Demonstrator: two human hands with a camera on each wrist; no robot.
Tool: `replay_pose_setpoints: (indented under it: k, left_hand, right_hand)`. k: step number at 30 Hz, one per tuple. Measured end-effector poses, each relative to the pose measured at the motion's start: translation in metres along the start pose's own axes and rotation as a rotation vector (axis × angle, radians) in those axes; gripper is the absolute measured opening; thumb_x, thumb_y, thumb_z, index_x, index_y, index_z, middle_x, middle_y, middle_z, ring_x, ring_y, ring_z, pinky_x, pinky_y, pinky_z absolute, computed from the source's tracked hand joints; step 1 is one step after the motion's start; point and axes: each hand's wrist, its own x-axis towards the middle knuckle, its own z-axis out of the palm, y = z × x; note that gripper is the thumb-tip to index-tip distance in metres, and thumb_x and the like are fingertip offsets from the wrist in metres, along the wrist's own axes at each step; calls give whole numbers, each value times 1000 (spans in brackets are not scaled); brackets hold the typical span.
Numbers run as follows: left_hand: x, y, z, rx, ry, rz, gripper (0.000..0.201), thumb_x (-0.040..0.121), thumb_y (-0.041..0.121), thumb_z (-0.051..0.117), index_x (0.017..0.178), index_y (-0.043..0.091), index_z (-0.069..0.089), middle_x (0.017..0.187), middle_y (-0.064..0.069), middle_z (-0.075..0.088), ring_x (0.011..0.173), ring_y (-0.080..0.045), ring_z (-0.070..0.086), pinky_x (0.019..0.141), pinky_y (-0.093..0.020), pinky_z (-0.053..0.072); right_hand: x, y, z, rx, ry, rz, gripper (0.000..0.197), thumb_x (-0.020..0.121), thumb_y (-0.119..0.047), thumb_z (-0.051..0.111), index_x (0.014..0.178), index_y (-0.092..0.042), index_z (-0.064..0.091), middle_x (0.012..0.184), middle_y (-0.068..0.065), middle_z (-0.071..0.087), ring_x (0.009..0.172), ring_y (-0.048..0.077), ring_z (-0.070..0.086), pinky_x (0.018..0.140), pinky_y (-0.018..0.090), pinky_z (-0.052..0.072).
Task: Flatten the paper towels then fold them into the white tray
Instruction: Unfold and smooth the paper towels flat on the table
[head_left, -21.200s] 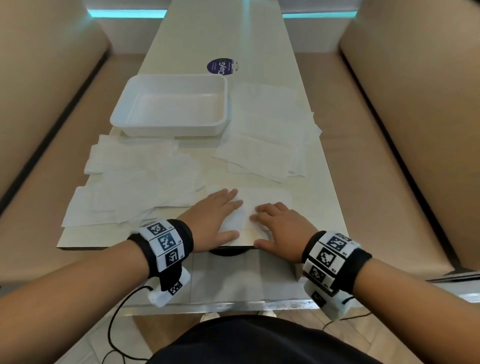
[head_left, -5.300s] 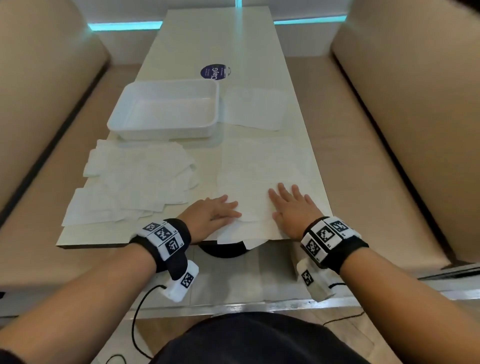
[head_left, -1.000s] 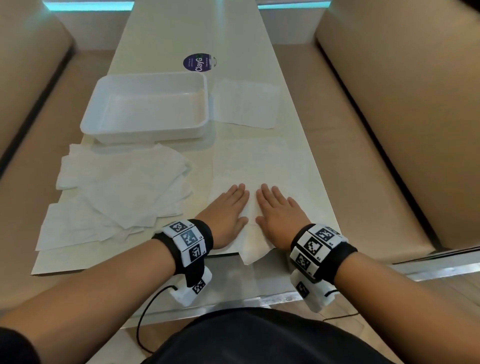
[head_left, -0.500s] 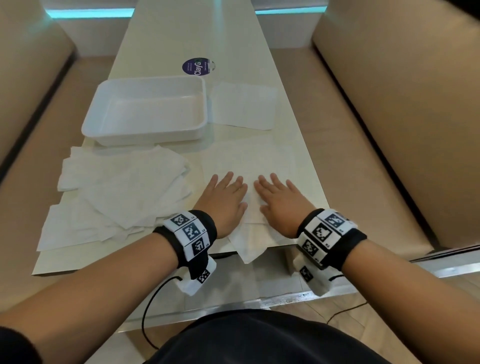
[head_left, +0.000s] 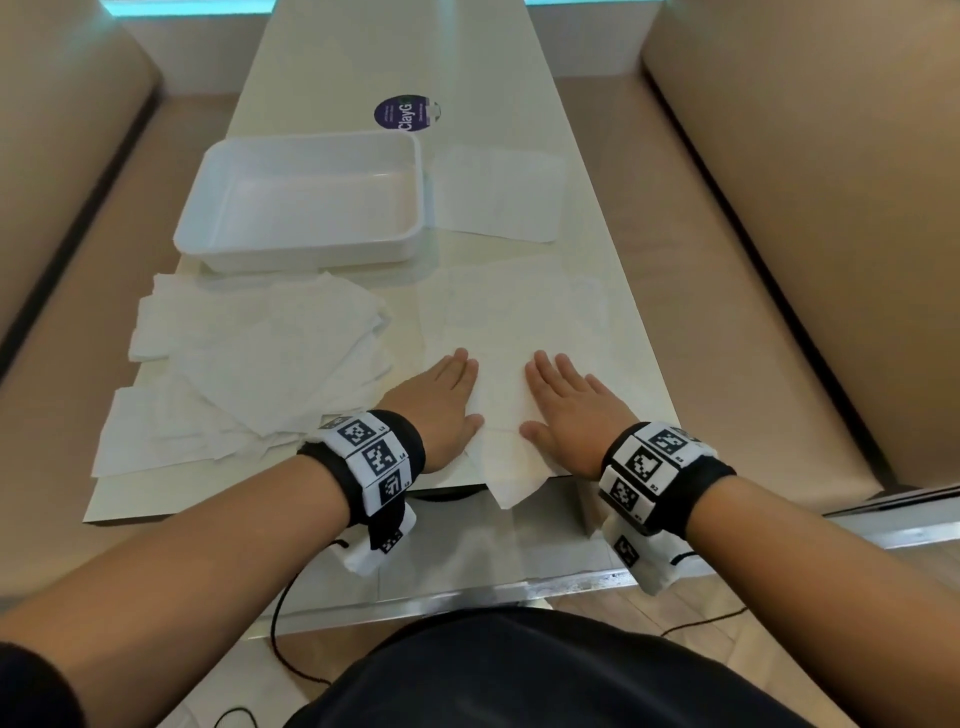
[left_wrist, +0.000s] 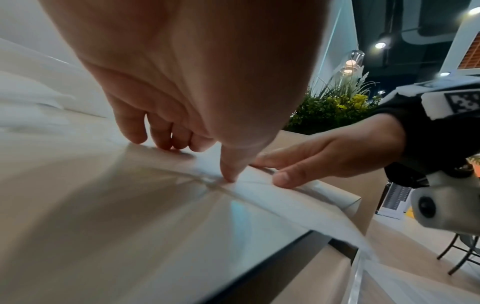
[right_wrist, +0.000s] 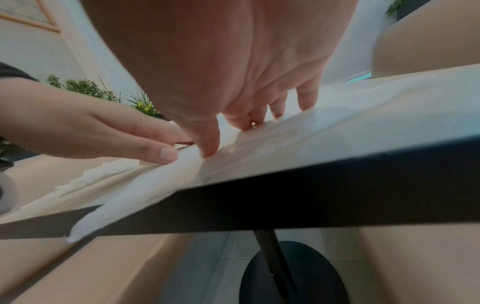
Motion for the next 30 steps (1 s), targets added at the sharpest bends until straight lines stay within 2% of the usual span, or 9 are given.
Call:
replay_pose_setpoints:
  k: [5, 8, 10, 13, 15, 20, 23, 28, 30]
  left_hand:
    - [-12, -25, 8, -34, 11, 44, 65, 103, 37, 29, 153, 13, -4, 161, -6, -14, 149, -16, -4, 119, -29, 4]
    - [-19, -38, 10, -51, 132, 149, 58, 98, 27, 43, 152, 23, 21, 162, -1, 4, 148, -17, 10, 118, -33, 6]
    - [-22, -41, 10, -73, 196, 202, 48, 95, 25, 50, 142, 26, 42, 159, 4, 19, 143, -18, 26, 117, -32, 12]
    - [-24, -41, 9, -137, 195, 208, 37, 89, 27, 57, 126, 25, 55, 154, 5, 33, 134, -19, 41, 111, -32, 26]
    - [-23, -41, 11, -164, 206, 208, 32, 88, 26, 59, 120, 23, 59, 153, 3, 35, 132, -20, 44, 109, -32, 30]
    - [-22, -40, 18, -105, 279, 239, 26, 92, 30, 59, 114, 17, 65, 149, -5, 42, 131, -26, 45, 115, -39, 19]
    - [-21, -41, 18, -85, 319, 252, 24, 90, 27, 62, 110, 14, 67, 139, -8, 53, 123, -29, 53, 113, -43, 25]
    - [-21, -38, 16, -106, 336, 271, 41, 87, 33, 66, 122, 14, 61, 140, -7, 51, 127, -27, 48, 108, -36, 31]
    - [-19, -36, 15, -118, 369, 277, 40, 88, 35, 64, 123, 16, 60, 137, -5, 54, 124, -25, 50, 103, -34, 36]
  right_hand:
    - [-9, 20, -1, -4, -31, -19, 78, 98, -50, 32, 151, -17, -14, 157, -2, -21, 146, 17, -16, 119, 39, 1]
    - [-8, 29, -5, 18, -40, -60, 82, 96, -52, 39, 151, -19, -12, 158, -3, -19, 146, 16, -14, 119, 38, 3]
    - [-8, 34, -8, 15, -40, -82, 86, 94, -53, 43, 152, -19, -10, 159, -3, -17, 147, 15, -12, 120, 38, 5]
    - [-6, 35, -9, 6, -28, -93, 88, 92, -55, 46, 152, -19, -8, 159, -4, -15, 147, 15, -10, 121, 37, 6]
    - [-6, 35, -8, 7, -15, -89, 87, 92, -55, 45, 152, -19, -7, 159, -4, -14, 147, 15, -9, 121, 38, 8]
    - [-5, 35, -5, 43, 31, -79, 77, 95, -48, 41, 153, -19, -1, 160, -5, -8, 148, 14, -5, 120, 38, 10]
    - [-4, 37, -6, 57, 22, -86, 71, 97, -45, 38, 153, -20, 2, 160, -6, -7, 148, 14, -4, 120, 38, 10]
    - [-3, 39, -12, 76, -11, -86, 63, 100, -41, 33, 153, -19, 7, 160, -5, -4, 148, 14, -2, 120, 38, 11]
    - [-2, 38, -16, 88, -14, -86, 60, 101, -40, 31, 153, -18, 10, 160, -4, 0, 148, 15, 1, 120, 38, 12]
